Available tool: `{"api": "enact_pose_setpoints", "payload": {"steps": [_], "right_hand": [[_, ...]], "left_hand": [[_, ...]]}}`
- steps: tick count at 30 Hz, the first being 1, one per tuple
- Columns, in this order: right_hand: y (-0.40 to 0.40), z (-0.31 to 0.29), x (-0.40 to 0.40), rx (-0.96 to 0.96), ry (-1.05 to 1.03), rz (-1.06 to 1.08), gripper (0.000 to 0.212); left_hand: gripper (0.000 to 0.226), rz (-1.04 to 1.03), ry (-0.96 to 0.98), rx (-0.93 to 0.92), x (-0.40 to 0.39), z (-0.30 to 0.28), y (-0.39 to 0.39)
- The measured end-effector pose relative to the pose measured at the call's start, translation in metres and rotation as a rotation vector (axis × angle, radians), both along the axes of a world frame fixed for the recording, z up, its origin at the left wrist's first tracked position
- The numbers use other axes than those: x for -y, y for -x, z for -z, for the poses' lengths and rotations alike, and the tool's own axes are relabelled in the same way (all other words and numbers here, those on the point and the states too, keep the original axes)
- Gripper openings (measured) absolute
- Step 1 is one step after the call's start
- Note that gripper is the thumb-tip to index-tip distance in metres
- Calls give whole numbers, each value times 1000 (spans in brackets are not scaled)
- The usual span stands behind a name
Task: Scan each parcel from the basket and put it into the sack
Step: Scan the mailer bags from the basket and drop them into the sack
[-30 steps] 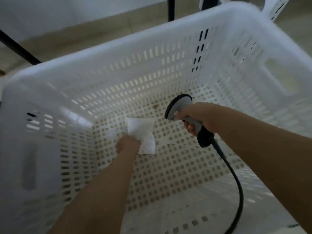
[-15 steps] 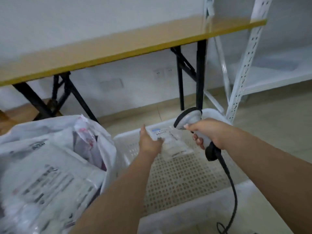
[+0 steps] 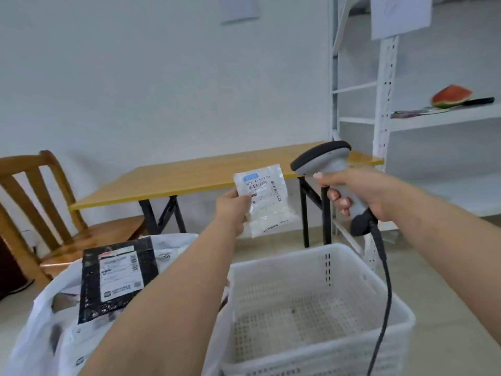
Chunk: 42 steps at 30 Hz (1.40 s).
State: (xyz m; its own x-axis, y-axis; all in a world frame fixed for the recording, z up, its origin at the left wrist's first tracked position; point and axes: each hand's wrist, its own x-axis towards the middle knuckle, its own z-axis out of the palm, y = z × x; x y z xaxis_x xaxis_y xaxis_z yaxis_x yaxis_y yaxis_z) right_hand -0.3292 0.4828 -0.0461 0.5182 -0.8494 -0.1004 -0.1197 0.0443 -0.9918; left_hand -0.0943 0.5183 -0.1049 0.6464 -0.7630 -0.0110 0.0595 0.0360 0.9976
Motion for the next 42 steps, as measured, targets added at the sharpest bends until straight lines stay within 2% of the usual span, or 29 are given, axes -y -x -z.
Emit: {"api": "enact_pose_setpoints", "payload": {"steps": [5, 10, 14, 32, 38, 42], "right_hand": [[9, -34, -40, 13, 128, -57, 29], [13, -55, -61, 26, 232, -67, 34], [11, -64, -68, 27, 288, -70, 34], [-5, -52, -60, 38, 278, -82, 29], [-40, -29, -58, 19, 211, -133, 27], [-84, -9, -63, -1, 137, -183, 31]], "left_hand": [[32, -7, 95, -25, -33, -30, -5], [33, -30, 119, -39, -46, -45, -11], [25, -48, 118, -5, -51, -50, -14], [21, -87, 107, 33, -56, -36, -34], [14, -319, 46, 122, -106, -37, -100], [25, -520, -68, 119, -158, -22, -161]]}}
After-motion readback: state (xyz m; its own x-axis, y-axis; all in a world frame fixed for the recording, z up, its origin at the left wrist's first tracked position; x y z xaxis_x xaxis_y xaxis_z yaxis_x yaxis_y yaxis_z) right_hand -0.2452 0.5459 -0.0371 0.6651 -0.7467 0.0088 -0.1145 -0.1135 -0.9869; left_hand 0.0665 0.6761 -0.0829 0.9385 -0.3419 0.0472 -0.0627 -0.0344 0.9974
